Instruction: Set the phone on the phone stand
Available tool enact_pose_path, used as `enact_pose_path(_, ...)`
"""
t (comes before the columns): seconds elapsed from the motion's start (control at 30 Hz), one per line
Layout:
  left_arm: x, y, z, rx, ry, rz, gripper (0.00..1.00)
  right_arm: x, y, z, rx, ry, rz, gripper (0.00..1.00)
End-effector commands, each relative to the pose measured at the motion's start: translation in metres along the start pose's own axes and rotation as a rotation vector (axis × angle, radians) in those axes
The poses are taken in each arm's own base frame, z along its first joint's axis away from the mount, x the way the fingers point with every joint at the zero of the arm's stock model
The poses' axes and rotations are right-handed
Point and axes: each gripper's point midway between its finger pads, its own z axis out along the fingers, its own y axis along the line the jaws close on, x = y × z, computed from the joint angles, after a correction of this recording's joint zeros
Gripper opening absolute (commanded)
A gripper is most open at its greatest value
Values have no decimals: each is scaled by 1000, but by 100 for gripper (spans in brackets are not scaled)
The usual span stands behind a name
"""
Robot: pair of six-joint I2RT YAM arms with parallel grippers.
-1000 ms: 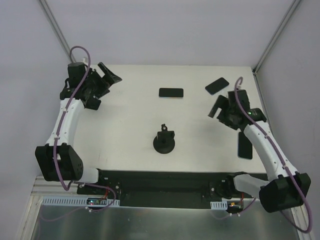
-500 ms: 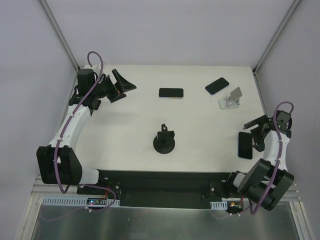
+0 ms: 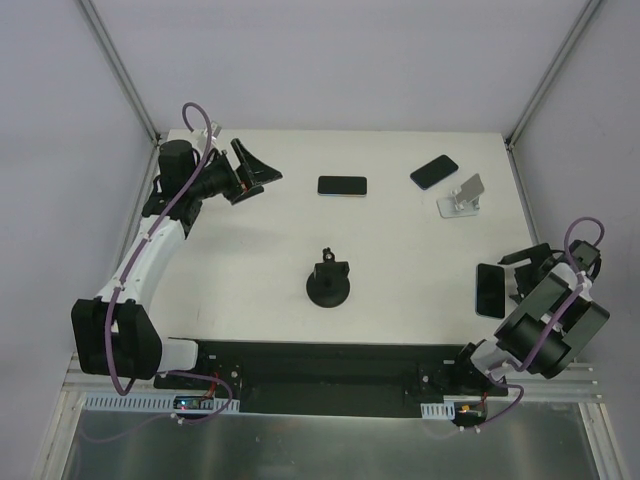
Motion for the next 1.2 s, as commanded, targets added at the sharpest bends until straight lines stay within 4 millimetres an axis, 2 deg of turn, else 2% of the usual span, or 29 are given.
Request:
enact_pose_path(0.0, 3, -10, -1, 46, -2, 15, 99, 24, 24, 10, -148, 72, 9, 96)
enact_pose_path(0.1, 4, -7, 2, 52, 10, -9, 99, 45, 43, 2, -169, 101, -83, 96)
enact_pose_path(0.2, 4, -8, 2, 54, 7, -1, 99, 67, 49, -4, -115, 136, -174, 96)
enact_pose_path(0.27, 3, -10, 1, 62, 9, 4, 99, 70, 45, -4, -45, 139, -212, 96)
enact_pose_path(0.3, 3, -11, 0, 66, 10, 3, 99, 76, 32, -4, 47, 158, -243, 96)
enact_pose_path(0.33, 1, -14, -1, 76, 9, 10, 99, 71, 37, -6, 67, 147, -279, 96)
enact_pose_path(0.4, 1, -16, -3, 81, 8, 18, 99, 80, 29, -8, 138, 193, -400, 96)
enact_pose_path(0.43, 0, -17, -4, 83, 5, 27, 99, 78, 34, -10, 131, 197, -455, 96)
enact_pose_path(0.47, -1, -17, -4, 82, 1, 32, 99, 85, 35, -11, 120, 225, -549, 96)
enact_pose_path(0.53, -1, -15, -2, 78, 1, 35, 99, 89, 32, -15, 133, 242, -602, 96)
enact_pose_path(0.57, -2, -12, -2, 76, 4, 27, 99, 100, 35, -15, 87, 284, -611, 96)
enact_pose_path(0.73, -4, -5, 0, 72, 17, 5, 99, 123, 42, -21, 10, 329, -484, 96)
enact_pose_path(0.77, -4, -6, 0, 73, 17, 8, 99, 134, 41, -24, -21, 357, -451, 96)
enact_pose_path(0.9, -4, -3, 1, 66, 12, 18, 99, 150, 60, -47, -144, 371, -362, 96)
enact_pose_path(1.03, -6, -2, 1, 66, 14, 26, 99, 152, 59, -61, -137, 321, -432, 96)
enact_pose_path(1.17, -8, 2, 1, 63, 18, 2, 99, 136, 46, -63, -20, 253, -497, 96)
